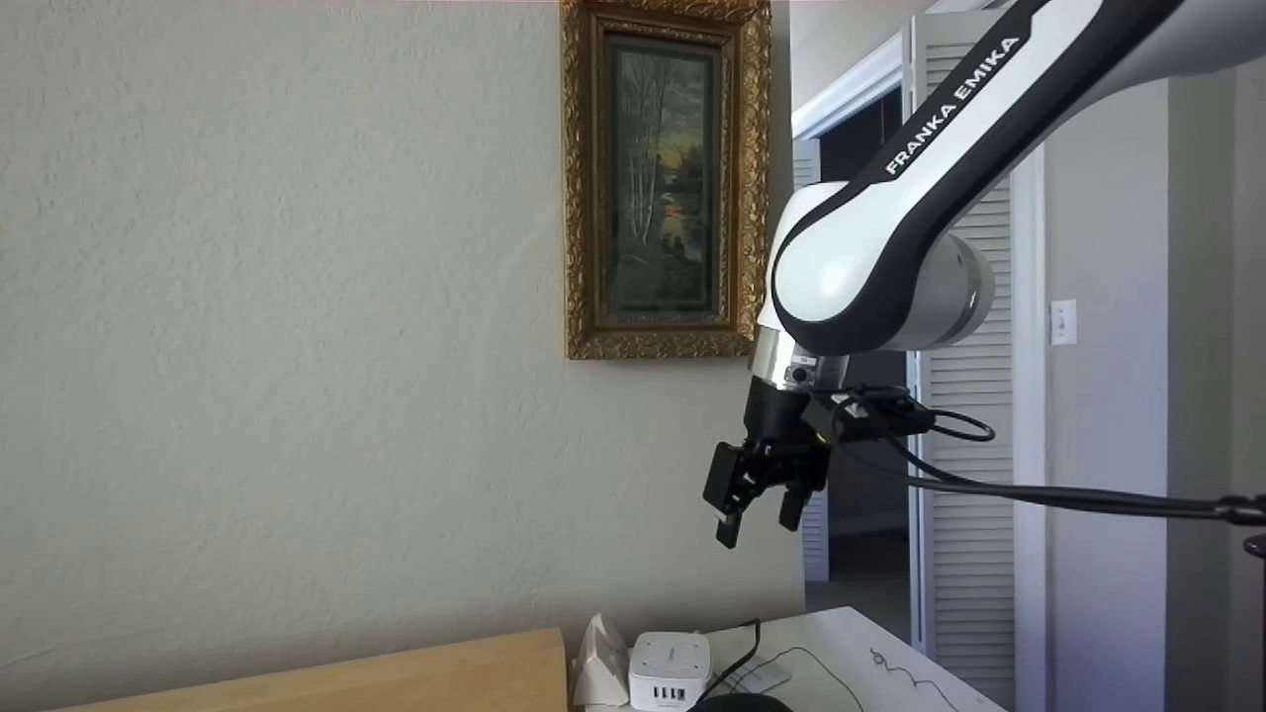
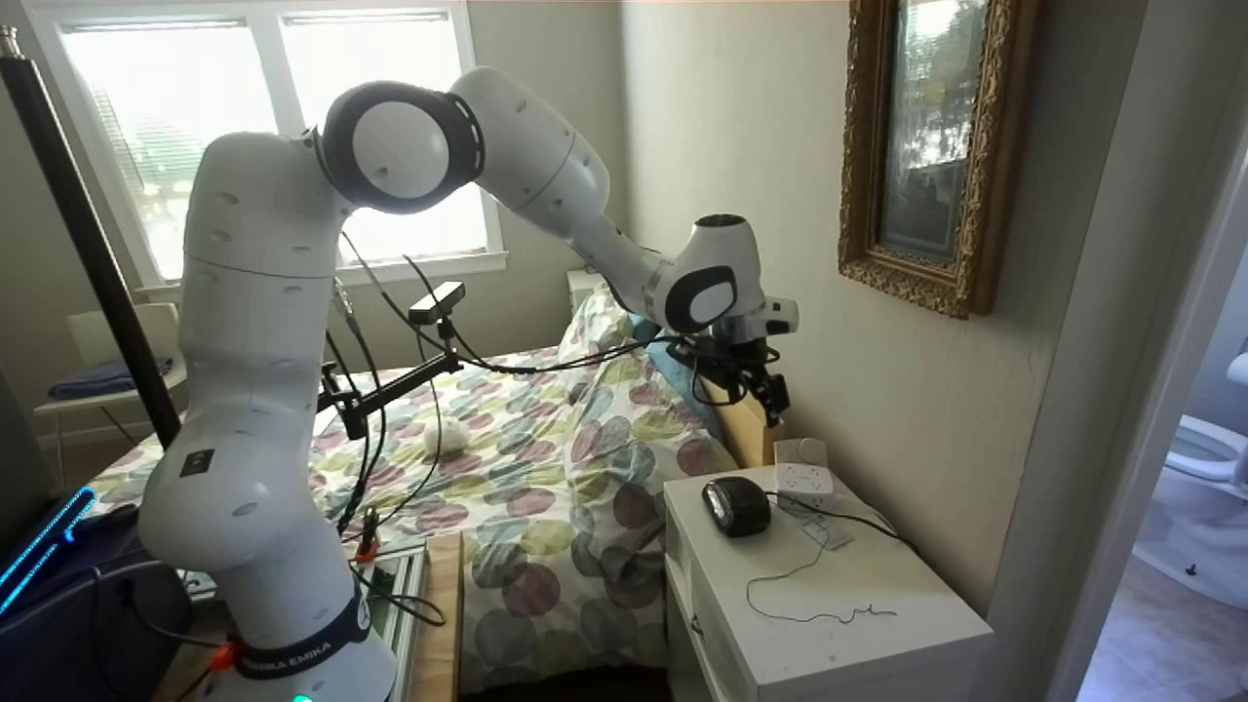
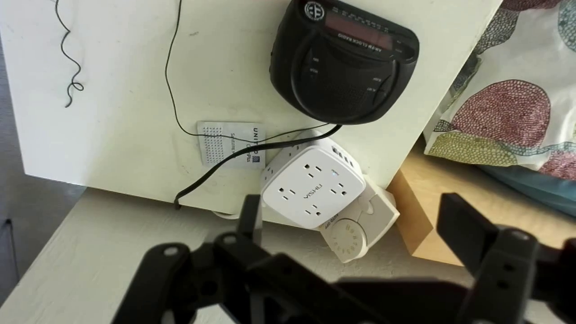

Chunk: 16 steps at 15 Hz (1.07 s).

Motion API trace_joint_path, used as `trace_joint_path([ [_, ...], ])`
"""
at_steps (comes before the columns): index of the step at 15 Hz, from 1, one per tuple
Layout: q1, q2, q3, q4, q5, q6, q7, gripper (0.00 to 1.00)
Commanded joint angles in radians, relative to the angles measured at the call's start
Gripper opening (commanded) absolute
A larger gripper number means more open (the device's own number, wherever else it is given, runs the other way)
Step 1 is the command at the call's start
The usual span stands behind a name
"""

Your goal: Move the white decoder to the right

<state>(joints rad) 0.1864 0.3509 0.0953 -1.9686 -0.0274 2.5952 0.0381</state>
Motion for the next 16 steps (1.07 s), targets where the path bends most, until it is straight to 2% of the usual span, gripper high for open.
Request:
trace_joint_path([
  [1,0.013,0.048,-0.024,0.027,-0.051,0.062,0.047,1.00],
  [3,0.028,0.090,-0.044,0.056,-0.080,0.099,0.077,1.00],
  [6,0.043,0.173,-0.059,0.133,-0.078,0.097,0.113,1.00],
  [11,0.119,0.282,-0.124,0.234,-0.087,0.079,0.240,1.00],
  [12,0.092,0.294,-0.084,0.244,-0.038,0.071,0.209,1.00],
  [16,0.079,0.338,-0.055,0.256,0.011,0.100,0.230,1.00],
])
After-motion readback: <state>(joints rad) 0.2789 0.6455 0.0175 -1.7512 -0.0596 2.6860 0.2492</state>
